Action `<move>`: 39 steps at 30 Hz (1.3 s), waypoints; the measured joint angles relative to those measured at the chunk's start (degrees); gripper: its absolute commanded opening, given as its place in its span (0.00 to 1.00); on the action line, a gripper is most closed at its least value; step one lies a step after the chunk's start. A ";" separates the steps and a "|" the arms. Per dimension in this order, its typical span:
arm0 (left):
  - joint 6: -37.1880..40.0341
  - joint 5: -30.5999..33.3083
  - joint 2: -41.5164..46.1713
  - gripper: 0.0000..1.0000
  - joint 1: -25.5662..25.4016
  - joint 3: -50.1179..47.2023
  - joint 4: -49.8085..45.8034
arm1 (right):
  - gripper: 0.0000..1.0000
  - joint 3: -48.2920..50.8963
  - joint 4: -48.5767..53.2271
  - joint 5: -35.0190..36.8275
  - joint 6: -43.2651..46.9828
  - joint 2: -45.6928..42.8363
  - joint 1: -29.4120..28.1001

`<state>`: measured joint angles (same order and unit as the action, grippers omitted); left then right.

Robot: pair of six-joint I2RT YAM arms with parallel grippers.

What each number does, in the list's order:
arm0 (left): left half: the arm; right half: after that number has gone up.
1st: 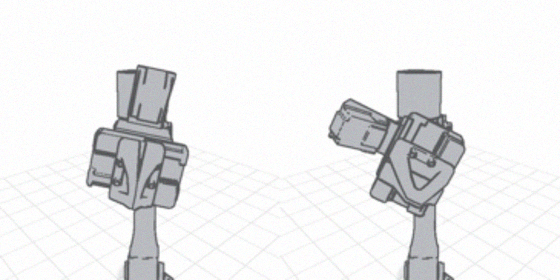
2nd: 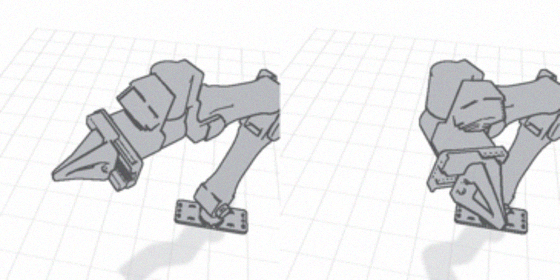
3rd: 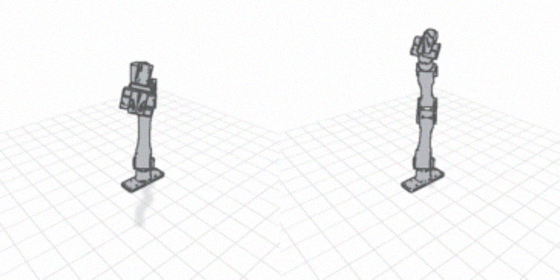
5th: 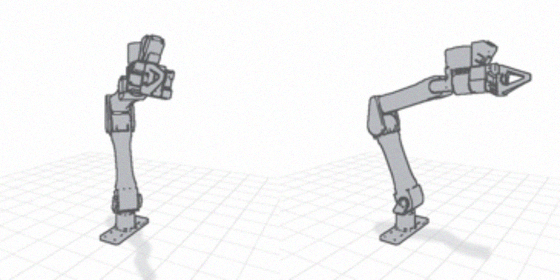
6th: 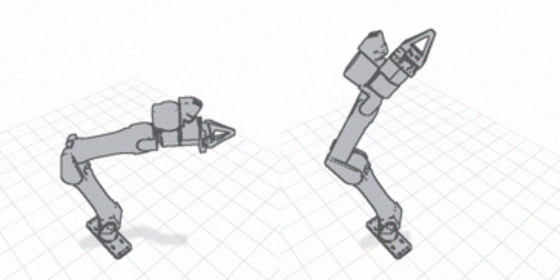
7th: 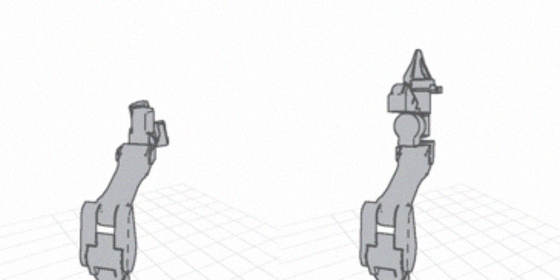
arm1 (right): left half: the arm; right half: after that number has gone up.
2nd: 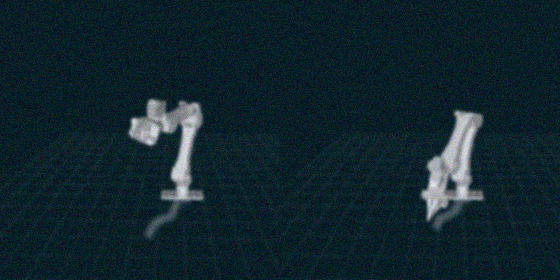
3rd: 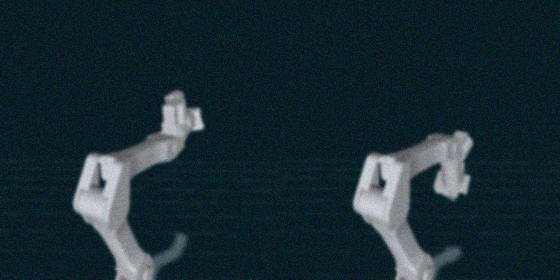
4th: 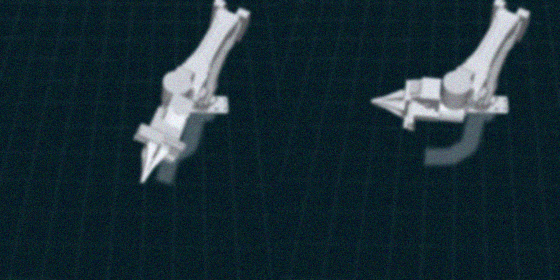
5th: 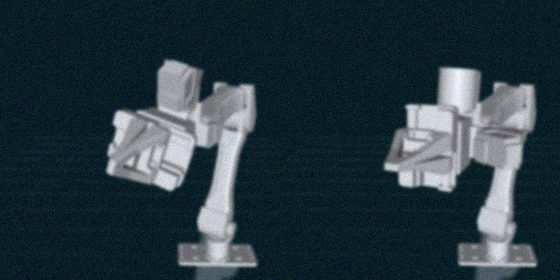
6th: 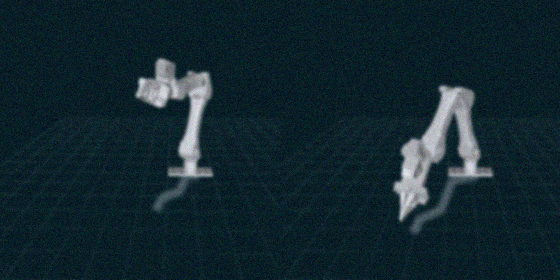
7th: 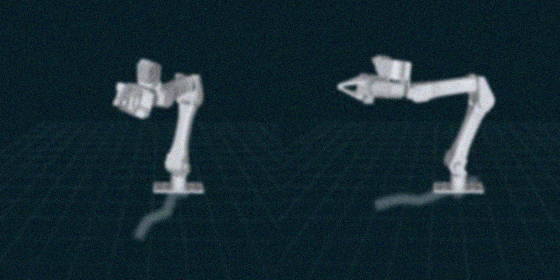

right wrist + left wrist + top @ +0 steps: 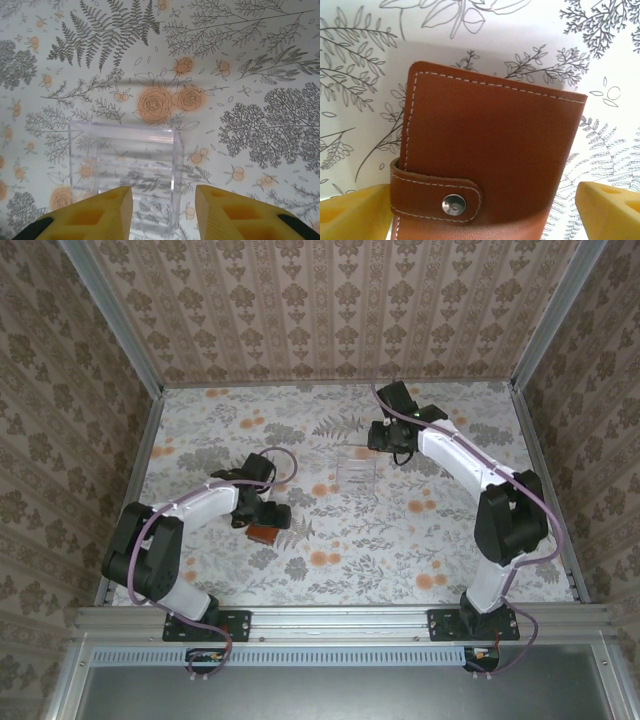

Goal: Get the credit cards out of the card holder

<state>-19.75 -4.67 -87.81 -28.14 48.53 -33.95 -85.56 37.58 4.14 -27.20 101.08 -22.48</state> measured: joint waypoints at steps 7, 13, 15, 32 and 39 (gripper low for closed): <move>-1.99 -0.42 0.00 0.83 -5.55 -0.20 -0.11 | 0.39 7.28 0.24 -0.35 -0.70 -6.21 -0.68; -6.78 1.40 0.00 0.75 -11.89 -0.04 -0.57 | 0.39 12.87 0.11 -0.55 -1.05 -11.08 -0.68; -8.46 1.86 -0.37 0.74 -14.08 0.46 -0.83 | 0.39 14.51 -0.07 -1.01 -1.05 -12.41 -0.68; -20.96 4.68 -9.22 0.84 -30.27 12.37 -5.92 | 0.38 30.03 -3.30 -7.74 -1.97 -19.89 -0.83; -21.90 7.28 -9.22 0.70 -30.27 16.63 -9.90 | 0.38 31.65 -4.00 -8.09 -2.97 -23.34 -0.85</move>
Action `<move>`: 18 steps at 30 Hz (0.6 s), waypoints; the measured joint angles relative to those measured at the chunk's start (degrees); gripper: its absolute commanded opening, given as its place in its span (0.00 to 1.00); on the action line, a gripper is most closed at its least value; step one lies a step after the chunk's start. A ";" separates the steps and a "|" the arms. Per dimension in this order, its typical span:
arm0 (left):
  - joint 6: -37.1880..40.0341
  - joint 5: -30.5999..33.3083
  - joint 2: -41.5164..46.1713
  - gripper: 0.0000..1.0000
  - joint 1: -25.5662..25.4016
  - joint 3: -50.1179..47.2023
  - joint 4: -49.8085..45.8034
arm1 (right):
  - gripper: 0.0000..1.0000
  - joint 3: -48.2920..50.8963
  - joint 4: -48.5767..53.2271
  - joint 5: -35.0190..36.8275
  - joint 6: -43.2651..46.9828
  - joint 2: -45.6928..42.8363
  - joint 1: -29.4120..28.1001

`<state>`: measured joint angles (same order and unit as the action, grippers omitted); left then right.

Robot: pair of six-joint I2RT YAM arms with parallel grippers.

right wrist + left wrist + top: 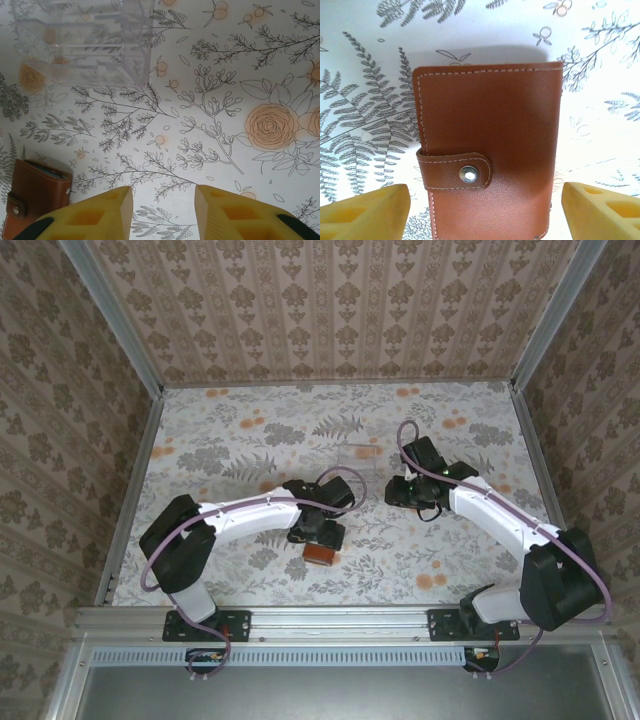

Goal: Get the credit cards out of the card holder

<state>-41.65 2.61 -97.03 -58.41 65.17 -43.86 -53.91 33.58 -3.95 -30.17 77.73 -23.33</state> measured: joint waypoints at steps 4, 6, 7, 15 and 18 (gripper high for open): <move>0.48 0.52 0.00 0.58 0.11 1.20 -1.42 | 0.38 0.02 -0.44 -0.09 -0.24 -0.07 -0.13; 0.79 0.46 0.00 0.55 0.37 1.36 -1.64 | 0.37 0.04 -0.61 -0.52 -0.46 -0.07 -0.15; 0.87 0.44 -0.07 0.54 0.44 1.36 -1.68 | 0.37 0.04 -0.72 -0.74 -0.50 -0.07 -0.15; 1.29 -0.24 -1.66 0.48 1.53 1.27 -0.85 | 0.36 0.72 -1.70 -1.31 -1.53 -0.07 -0.48; 1.55 -0.42 -2.10 0.45 1.97 1.22 -0.52 | 0.33 1.01 -1.77 -1.40 -1.62 -0.07 -0.83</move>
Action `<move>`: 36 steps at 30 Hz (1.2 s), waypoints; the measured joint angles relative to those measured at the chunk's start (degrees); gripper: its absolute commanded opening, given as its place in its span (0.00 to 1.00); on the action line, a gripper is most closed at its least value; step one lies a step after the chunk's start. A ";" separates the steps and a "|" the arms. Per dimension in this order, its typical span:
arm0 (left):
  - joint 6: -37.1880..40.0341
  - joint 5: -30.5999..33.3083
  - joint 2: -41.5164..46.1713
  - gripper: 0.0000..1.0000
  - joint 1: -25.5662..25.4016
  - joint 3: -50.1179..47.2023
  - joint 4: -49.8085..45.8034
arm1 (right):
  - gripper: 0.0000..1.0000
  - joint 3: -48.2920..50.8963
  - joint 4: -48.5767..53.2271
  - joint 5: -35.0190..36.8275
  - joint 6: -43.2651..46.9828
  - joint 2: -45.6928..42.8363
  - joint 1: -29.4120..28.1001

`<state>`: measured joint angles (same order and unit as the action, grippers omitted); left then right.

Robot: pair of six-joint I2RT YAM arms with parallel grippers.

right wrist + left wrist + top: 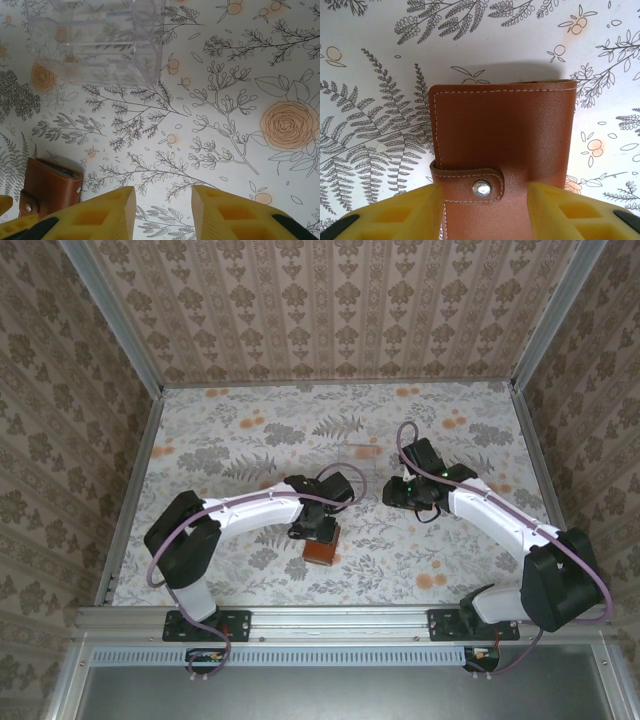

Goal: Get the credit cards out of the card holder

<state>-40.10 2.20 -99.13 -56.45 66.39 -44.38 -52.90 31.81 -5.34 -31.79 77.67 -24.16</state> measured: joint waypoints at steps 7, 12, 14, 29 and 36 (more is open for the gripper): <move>0.35 -1.42 -1.38 0.43 1.20 -1.49 2.03 | 0.33 0.15 -0.39 -0.35 -0.15 0.07 -0.28; 0.66 -2.64 -1.40 0.36 1.79 -2.29 3.37 | 0.33 0.15 -0.42 -0.61 -0.35 0.70 -1.09; 0.83 -3.04 -1.25 0.34 2.19 -2.73 3.78 | 0.32 0.15 -0.39 -0.72 -0.57 1.05 -1.57; 0.66 -8.74 4.44 0.16 5.29 -10.14 12.55 | 0.32 2.75 -5.29 -4.63 -6.29 4.35 -7.69; -0.28 -12.63 7.96 0.11 7.13 -14.82 17.97 | 0.39 5.79 -10.73 -9.70 -10.49 6.08 -10.16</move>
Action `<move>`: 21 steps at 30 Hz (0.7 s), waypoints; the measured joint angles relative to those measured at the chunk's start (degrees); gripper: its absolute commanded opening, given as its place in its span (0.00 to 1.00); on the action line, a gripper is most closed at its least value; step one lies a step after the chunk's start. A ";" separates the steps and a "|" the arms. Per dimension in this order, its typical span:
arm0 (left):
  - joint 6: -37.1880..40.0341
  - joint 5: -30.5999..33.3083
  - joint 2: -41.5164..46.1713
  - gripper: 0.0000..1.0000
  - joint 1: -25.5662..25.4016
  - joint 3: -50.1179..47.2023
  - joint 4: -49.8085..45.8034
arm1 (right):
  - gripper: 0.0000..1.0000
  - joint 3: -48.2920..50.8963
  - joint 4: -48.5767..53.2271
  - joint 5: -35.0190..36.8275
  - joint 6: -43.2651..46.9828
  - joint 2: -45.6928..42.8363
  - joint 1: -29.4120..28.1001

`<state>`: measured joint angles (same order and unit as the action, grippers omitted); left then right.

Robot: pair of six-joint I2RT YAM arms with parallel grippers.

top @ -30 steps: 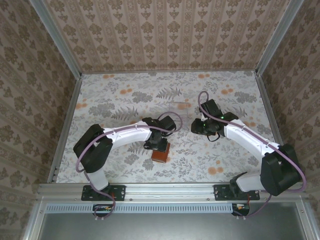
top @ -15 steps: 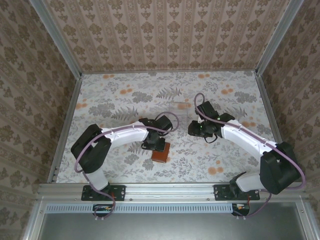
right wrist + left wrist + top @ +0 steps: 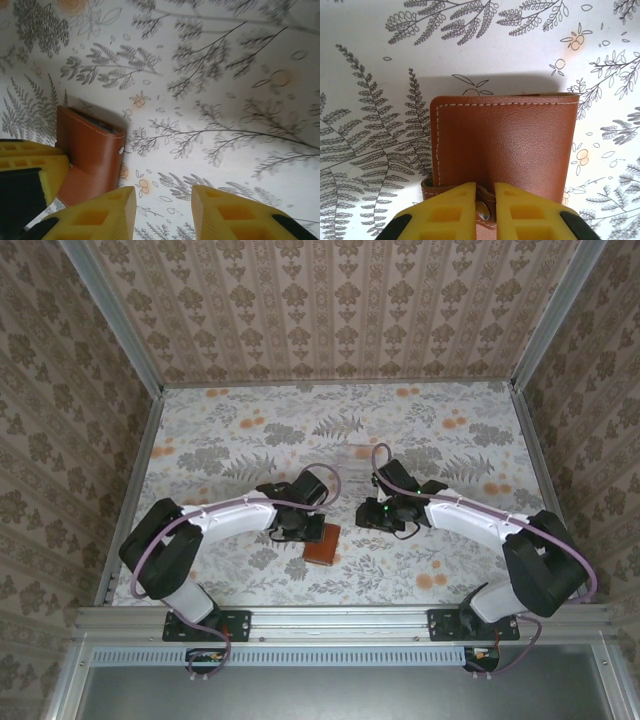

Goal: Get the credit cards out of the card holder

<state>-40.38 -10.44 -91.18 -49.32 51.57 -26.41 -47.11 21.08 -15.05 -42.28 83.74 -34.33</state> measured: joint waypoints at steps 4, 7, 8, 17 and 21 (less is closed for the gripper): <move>-0.57 -1.97 1.66 0.10 1.03 -1.86 1.86 | 0.42 0.90 -3.10 -2.56 -1.68 2.05 -1.44; -1.20 -3.45 3.13 0.08 1.53 -3.45 3.23 | 0.44 1.18 -4.76 -4.13 -2.78 3.37 -2.45; -1.49 -4.09 3.65 0.08 1.81 -4.04 3.80 | 0.44 1.18 -5.16 -4.55 -2.95 3.72 -2.78; -3.48 -7.98 8.39 0.07 3.04 -5.99 6.23 | 0.44 -0.76 -1.88 -1.46 -2.86 4.79 -6.01; -3.61 -8.63 10.43 0.07 3.89 -6.54 6.40 | 0.46 -4.26 1.99 2.64 -2.21 4.83 -7.39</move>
<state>-43.99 -19.07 -80.75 -45.43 45.04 -20.01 -51.37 23.07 -12.40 -44.49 88.58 -41.71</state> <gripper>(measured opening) 0.072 0.446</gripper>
